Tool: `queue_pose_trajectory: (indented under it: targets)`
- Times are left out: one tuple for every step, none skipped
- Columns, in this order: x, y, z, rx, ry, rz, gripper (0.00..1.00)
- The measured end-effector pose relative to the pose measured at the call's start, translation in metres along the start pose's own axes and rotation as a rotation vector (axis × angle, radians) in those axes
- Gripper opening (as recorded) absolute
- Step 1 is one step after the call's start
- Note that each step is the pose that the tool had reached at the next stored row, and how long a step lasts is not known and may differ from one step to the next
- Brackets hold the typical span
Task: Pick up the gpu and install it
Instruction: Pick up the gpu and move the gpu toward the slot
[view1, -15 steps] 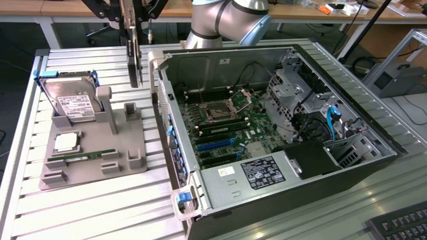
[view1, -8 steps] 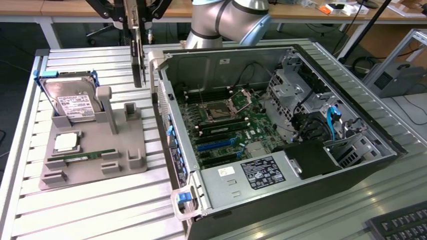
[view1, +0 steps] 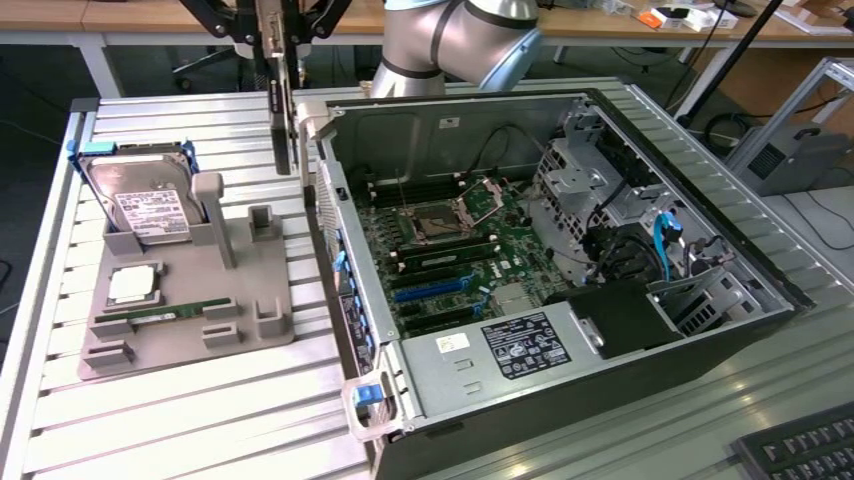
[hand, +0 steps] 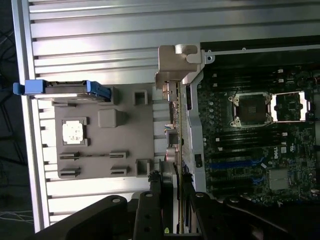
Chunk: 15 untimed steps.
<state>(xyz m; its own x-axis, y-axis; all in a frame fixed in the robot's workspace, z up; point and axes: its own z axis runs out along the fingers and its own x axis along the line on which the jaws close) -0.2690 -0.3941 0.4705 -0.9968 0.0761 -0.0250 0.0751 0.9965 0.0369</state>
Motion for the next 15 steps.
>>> queue_pose_trajectory:
  targets:
    - [-0.001, 0.0000, 0.0000, 0.0000, 0.0001, 0.000, 0.27]
    - [-0.001, 0.0000, 0.0000, 0.0001, 0.0001, 0.000, 0.27]
    - [-0.002, 0.0000, 0.0000, 0.0000, 0.0001, 0.000, 0.27]
    - [-0.002, 0.0001, 0.0000, 0.0000, 0.0000, 0.000, 0.27]
    - [-0.003, 0.0001, 0.0000, 0.0000, 0.0000, 0.000, 0.27]
    - [-0.004, 0.0002, 0.0001, 0.0000, 0.0000, 0.000, 0.27]
    - [-0.004, 0.0002, 0.0001, 0.0001, 0.0000, 0.000, 0.27]
    - [-0.006, 0.0003, 0.0001, 0.0001, 0.0001, 0.000, 0.27]
    - [-0.007, 0.0004, 0.0002, 0.0003, 0.0001, 0.000, 0.27]
    - [-0.008, 0.0005, 0.0002, 0.0002, 0.0000, 0.000, 0.27]
    - [-0.008, 0.0005, 0.0003, 0.0003, 0.0000, 0.000, 0.27]
    - [-0.009, 0.0005, 0.0003, 0.0002, -0.0001, 0.000, 0.27]
    - [-0.010, 0.0006, 0.0003, 0.0003, 0.0000, 0.000, 0.27]
    - [-0.010, 0.0007, 0.0003, 0.0004, 0.0000, 0.000, 0.27]
    - [-0.011, 0.0007, 0.0003, 0.0004, 0.0000, 0.000, 0.27]
